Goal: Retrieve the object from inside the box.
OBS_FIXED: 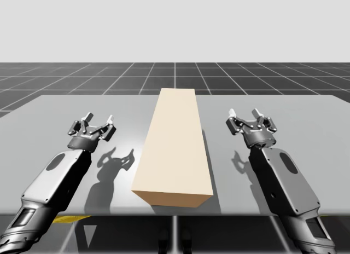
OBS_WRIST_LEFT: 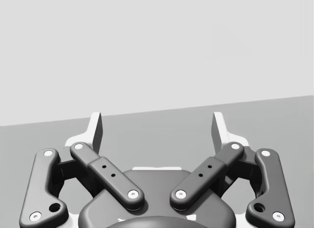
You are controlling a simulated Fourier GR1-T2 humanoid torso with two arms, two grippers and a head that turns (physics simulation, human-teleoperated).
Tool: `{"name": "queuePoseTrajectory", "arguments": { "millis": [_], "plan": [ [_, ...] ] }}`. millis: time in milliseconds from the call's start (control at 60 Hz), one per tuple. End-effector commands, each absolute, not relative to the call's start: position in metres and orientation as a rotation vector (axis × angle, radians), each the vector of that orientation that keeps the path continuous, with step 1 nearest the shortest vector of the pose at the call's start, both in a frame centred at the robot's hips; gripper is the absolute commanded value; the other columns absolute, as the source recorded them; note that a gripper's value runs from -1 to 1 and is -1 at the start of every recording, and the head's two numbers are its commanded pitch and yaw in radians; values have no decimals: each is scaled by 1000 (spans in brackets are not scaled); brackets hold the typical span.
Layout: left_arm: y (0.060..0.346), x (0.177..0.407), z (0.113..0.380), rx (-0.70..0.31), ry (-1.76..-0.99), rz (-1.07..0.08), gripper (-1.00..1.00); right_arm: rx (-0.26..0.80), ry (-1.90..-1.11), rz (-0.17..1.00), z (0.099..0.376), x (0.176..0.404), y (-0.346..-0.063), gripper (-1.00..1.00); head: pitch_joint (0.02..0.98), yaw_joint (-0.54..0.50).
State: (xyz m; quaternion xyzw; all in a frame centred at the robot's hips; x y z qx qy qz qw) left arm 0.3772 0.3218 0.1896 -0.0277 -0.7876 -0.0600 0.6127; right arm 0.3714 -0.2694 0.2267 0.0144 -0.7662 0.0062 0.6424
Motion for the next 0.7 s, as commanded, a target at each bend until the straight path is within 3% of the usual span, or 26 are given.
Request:
{"name": "queuePoseTrajectory", "arguments": {
  "millis": [17, 83, 167, 250, 450, 700],
  "plan": [
    [321, 378, 188, -53, -1812, -152, -1000, 29, -1718, 22, 225, 368, -267, -1000, 81, 5],
    [321, 379, 187, -58, -1792, -156, -1000, 70, -1719, 49, 226, 367, -266, -1000, 82, 4],
    [321, 379, 181, -106, -1685, -219, -1000, 92, -1674, 128, 223, 366, -269, -1000, 83, 4],
    [319, 378, 177, -195, -1608, -267, -1000, 90, -1679, 208, 218, 364, -272, -1000, 81, 5],
    [299, 366, 172, -335, -1533, -459, -1000, 275, -1681, 303, 212, 357, -271, -1000, 80, -1],
    [263, 335, 179, -488, -1455, -709, -1000, 437, -1683, 489, 219, 333, -252, -1000, 79, -7]
  ]
}}
